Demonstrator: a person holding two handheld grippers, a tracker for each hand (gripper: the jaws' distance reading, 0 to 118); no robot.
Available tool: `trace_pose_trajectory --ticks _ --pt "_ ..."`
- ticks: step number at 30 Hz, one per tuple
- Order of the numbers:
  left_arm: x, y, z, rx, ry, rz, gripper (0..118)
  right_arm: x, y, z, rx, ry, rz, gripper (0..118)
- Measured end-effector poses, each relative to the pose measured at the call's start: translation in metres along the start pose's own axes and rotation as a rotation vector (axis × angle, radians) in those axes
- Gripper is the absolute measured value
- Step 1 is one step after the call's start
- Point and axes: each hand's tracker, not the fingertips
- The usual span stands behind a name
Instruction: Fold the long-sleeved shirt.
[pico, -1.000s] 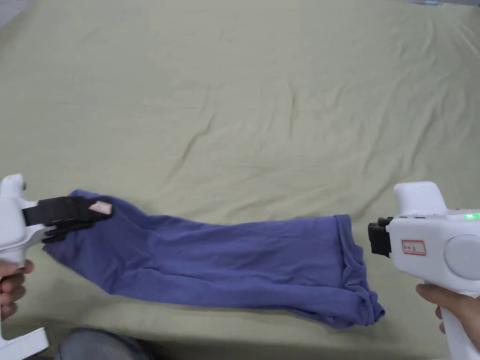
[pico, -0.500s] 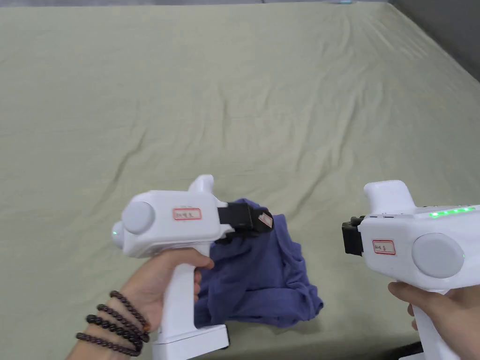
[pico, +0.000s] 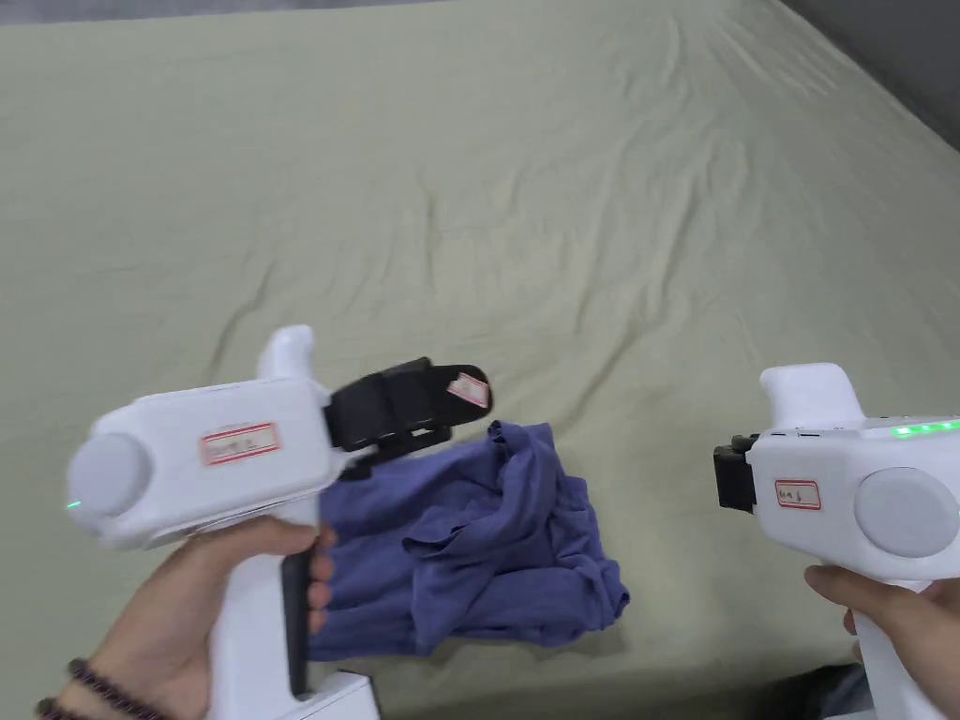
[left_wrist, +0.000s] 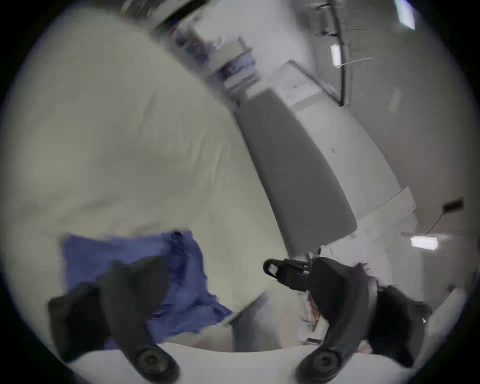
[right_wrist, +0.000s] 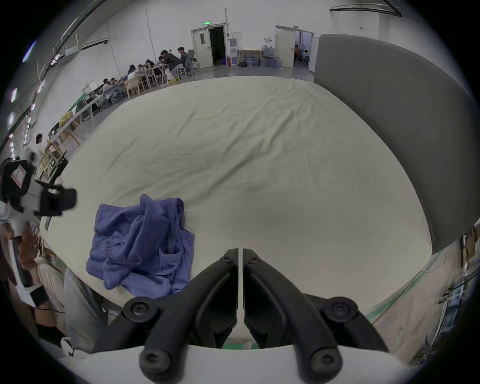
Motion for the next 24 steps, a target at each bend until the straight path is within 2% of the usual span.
trace_pose_trajectory --ticks 1,2,3,4,6,9,11,15,19,23,24 --pt "-0.002 -0.004 0.016 0.053 0.053 -0.067 28 -0.005 0.000 0.000 0.001 0.008 0.003 5" --pt "-0.005 -0.010 0.028 0.080 0.155 -0.122 0 -0.008 0.000 -0.001 0.003 0.018 0.006 5" --pt "-0.008 -0.022 0.032 0.107 0.297 -0.174 0 -0.011 0.001 -0.003 0.002 0.029 0.011 5" --pt "-0.013 -0.034 0.035 0.131 0.375 -0.210 0 -0.015 0.001 -0.004 0.000 0.039 0.020 5" --pt "-0.037 -0.054 0.022 0.079 0.465 -0.318 0 -0.024 0.003 -0.007 -0.003 0.050 0.041 5" --pt "-0.053 -0.090 -0.007 0.042 0.521 -0.455 0 -0.035 0.003 -0.004 -0.002 0.066 0.069 5" --pt "-0.072 -0.100 -0.024 0.045 0.541 -0.474 0 -0.037 0.002 -0.003 -0.004 0.074 0.072 5" --pt "-0.077 -0.115 -0.068 -0.022 0.479 -0.400 0 -0.035 0.001 0.004 0.002 0.065 0.066 5" --pt "-0.038 -0.137 -0.097 -0.024 0.468 -0.487 0 -0.025 -0.001 0.010 0.008 0.038 0.042 5" --pt "-0.001 -0.161 -0.113 -0.065 0.267 -0.478 0 -0.017 -0.004 0.011 -0.002 0.014 0.037 5" --pt "0.004 -0.170 -0.123 -0.101 0.272 -0.507 0 -0.016 -0.005 0.010 -0.005 0.012 0.036 5"
